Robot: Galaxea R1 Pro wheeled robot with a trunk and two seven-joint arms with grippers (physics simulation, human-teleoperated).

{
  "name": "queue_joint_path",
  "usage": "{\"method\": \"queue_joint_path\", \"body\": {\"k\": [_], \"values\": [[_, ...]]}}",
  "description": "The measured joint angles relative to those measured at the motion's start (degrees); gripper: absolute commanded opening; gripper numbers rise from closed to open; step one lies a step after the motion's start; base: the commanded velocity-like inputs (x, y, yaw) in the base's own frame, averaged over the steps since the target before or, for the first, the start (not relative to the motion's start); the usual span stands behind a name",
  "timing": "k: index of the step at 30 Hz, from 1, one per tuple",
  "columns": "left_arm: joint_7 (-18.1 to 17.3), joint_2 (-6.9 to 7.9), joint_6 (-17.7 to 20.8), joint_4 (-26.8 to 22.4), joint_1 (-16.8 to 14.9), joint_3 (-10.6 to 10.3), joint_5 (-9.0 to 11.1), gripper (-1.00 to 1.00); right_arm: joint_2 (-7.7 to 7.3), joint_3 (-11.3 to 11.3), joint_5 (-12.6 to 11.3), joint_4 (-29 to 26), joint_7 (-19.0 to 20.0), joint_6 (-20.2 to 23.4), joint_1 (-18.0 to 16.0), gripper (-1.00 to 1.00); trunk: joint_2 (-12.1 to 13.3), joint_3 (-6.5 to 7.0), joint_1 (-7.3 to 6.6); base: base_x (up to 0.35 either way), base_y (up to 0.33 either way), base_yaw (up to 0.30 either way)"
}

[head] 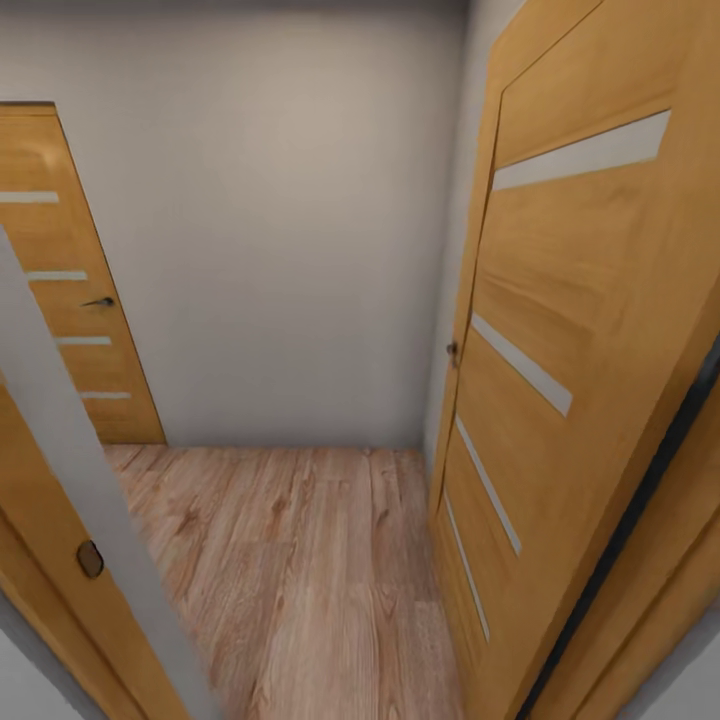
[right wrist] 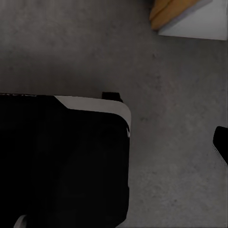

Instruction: Move the two storage containers from the living room to the garage. In the garage, place one container on the floor and stack the other container on top of it (either order is fine).

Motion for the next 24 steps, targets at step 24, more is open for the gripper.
{"method": "queue_joint_path", "body": {"k": [24], "values": [[0.03,-0.01,0.00,0.00,0.00,-0.02,0.00,1.00,0.00,0.00,0.00,0.00,0.00,0.00,0.00,1.00,0.00,0.00,0.00,0.318,0.000,0.000]]}}
